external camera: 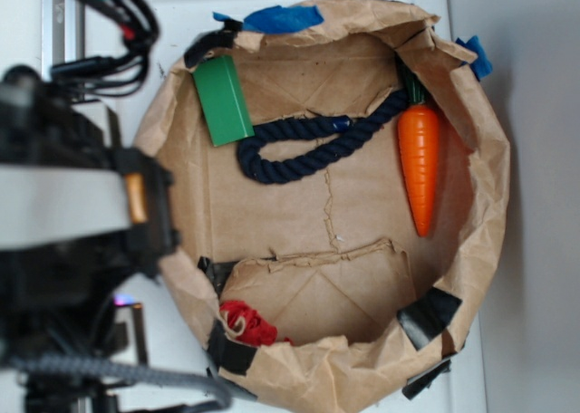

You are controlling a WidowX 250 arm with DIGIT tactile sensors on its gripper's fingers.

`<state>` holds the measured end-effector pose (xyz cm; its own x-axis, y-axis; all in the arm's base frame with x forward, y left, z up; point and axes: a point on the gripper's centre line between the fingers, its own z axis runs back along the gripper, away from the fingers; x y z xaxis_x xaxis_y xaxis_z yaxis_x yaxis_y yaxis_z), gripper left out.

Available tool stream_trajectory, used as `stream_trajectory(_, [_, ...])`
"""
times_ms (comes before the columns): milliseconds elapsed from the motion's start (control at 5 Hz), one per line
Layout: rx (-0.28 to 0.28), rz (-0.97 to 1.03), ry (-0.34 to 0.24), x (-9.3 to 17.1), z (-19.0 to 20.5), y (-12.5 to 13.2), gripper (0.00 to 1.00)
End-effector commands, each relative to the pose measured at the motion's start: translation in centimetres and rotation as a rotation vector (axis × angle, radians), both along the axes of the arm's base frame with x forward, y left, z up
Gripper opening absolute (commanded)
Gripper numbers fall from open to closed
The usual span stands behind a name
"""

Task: Grab the carrot.

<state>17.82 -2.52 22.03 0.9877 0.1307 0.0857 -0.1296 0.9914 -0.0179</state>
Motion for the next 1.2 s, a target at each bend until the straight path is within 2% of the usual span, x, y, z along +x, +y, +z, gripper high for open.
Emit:
stream_trajectory(0, [-0.067, 0.297, -0.118, 3.4, -1.2, 0.9, 1.00])
stream_trajectory(200, [-0.127, 0.548, -0.147, 3.9, -1.5, 2.5, 1.00])
stream_trajectory(800, [-0.127, 0.548, -0.147, 3.9, -1.5, 2.5, 1.00])
stream_trajectory(1000, [-0.140, 0.649, -0.139, 3.5, -3.9, 4.5, 1.00])
